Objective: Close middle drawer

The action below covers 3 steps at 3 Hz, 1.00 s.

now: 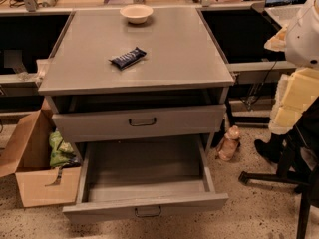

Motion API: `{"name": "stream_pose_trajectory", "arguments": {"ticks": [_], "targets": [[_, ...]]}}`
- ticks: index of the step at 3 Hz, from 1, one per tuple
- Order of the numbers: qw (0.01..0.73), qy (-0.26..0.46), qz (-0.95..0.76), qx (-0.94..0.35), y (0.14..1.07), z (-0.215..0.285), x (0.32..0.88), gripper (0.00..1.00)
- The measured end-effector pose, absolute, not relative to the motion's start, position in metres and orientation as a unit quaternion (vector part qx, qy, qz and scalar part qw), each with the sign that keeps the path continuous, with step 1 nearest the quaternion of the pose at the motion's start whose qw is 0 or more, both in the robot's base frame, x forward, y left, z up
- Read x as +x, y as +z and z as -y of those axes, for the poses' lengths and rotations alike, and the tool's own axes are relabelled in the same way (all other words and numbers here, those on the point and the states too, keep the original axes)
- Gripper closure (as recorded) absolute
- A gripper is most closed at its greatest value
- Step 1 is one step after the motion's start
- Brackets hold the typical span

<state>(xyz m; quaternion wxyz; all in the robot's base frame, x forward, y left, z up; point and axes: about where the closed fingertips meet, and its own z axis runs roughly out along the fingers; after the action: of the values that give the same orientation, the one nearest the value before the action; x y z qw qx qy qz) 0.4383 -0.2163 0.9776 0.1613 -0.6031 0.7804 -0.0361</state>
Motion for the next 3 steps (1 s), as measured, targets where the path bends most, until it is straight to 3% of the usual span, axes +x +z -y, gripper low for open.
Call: {"name": "stream_pose_trajectory", "arguments": {"ticks": [3], "targets": [[0.131,0.004,-0.821,-0.556,0.896,0.193,0.428,0.0]]}}
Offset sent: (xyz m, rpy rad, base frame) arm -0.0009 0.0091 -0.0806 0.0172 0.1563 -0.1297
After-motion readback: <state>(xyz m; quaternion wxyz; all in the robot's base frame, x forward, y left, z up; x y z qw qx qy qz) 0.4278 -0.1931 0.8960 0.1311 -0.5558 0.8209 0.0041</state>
